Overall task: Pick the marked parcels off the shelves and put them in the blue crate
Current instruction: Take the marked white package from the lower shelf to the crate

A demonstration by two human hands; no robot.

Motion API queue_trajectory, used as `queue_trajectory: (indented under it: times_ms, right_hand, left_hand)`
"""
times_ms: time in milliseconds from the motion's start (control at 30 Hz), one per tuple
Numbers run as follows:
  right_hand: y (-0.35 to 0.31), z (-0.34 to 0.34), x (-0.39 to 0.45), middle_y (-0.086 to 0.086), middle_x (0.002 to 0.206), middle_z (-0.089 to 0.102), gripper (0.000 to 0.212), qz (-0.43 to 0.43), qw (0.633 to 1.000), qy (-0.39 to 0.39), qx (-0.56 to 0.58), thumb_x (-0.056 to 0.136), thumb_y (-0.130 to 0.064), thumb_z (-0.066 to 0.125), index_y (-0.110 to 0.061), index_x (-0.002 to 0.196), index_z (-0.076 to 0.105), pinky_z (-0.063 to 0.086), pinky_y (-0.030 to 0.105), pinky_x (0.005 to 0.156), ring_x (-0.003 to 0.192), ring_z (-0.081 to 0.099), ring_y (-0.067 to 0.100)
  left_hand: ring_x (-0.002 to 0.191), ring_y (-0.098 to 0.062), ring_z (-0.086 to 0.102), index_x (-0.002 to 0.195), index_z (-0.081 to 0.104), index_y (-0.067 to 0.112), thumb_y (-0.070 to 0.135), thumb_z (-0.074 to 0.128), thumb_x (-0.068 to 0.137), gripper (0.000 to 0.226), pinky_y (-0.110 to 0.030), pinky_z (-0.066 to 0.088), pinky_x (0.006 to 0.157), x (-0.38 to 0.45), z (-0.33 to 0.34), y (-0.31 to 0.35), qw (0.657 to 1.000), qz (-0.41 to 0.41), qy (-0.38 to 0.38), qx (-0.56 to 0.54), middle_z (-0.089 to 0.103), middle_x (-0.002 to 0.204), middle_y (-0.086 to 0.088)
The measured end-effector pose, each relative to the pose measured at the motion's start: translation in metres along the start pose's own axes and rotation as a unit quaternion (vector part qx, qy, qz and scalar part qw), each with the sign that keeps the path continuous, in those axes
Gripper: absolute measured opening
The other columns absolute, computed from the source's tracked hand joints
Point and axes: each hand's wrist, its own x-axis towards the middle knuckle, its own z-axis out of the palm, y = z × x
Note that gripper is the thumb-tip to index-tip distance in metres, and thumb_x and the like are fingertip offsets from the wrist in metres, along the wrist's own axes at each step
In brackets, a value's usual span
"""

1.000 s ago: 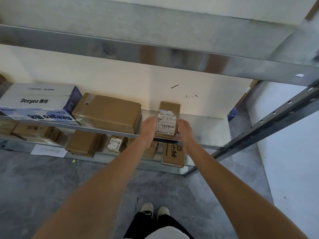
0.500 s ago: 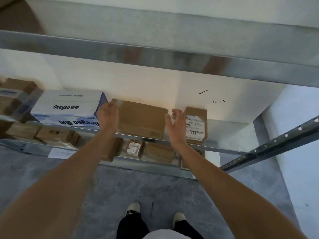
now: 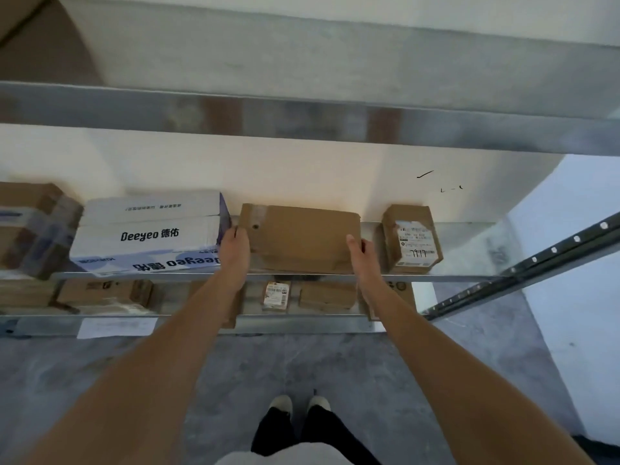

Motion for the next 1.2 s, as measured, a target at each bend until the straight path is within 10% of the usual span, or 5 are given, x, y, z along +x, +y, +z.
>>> queue_trajectory:
  times_ms: [367,567,667,867,1200]
  right_hand:
    - [-0.024,-0.021,-0.003,0.002,0.133,0.054,0.048,0.011,0.998,0.03,0.046,0.1,-0.05,0.042,-0.02,0.136,0.051,0.034,0.033,0.096,0.108,0.045,0.013]
    - [-0.04,-0.035,-0.001,-0.004,0.136,0.052,0.065,0.044,0.994,0.024,0.097,0.091,-0.063,0.048,-0.021,0.141,0.048,0.031,0.043,0.114,0.125,0.045,0.017]
    - [-0.04,-0.039,-0.001,0.002,0.127,0.062,0.071,0.056,0.991,0.019,0.119,0.08,-0.073,0.052,-0.021,0.127,0.061,0.038,0.045,0.111,0.121,0.054,0.022]
    - [-0.002,-0.039,0.043,0.002,0.126,0.063,0.122,0.079,0.978,0.048,0.186,0.036,-0.1,0.055,-0.026,0.133,0.057,0.039,0.045,0.11,0.122,0.056,0.025]
    - [-0.039,-0.044,0.003,0.004,0.107,0.074,0.067,0.019,0.992,0.014,0.127,0.085,-0.074,0.044,-0.019,0.116,0.068,0.046,0.046,0.105,0.106,0.067,0.023]
  left_hand:
    - [0.114,-0.02,0.049,0.133,0.047,0.014,0.037,0.038,0.1,0.042,-0.039,0.041,0.106,-0.008,-0.005,0.008,0.983,-0.1,-0.028,-0.152,0.053,0.127,-0.005]
    - [0.074,-0.012,0.054,0.083,0.058,0.023,0.029,0.038,0.097,0.025,-0.028,0.052,0.077,-0.009,-0.004,0.011,0.981,-0.063,-0.039,-0.178,0.06,0.093,-0.003]
    - [0.069,-0.01,0.057,0.094,0.062,0.018,0.027,0.035,0.1,0.029,-0.018,0.048,0.047,-0.013,-0.005,0.014,0.979,-0.05,-0.042,-0.196,0.062,0.083,0.001]
    - [0.076,-0.009,0.059,0.11,0.063,0.014,0.042,0.036,0.1,0.04,-0.018,0.048,0.061,-0.013,-0.006,0.02,0.966,-0.041,-0.066,-0.246,0.063,0.084,0.003]
    - [0.088,-0.012,0.054,0.108,0.058,0.016,0.027,0.034,0.099,0.028,-0.02,0.044,0.064,-0.015,-0.003,0.025,0.972,-0.047,-0.064,-0.22,0.061,0.103,0.0]
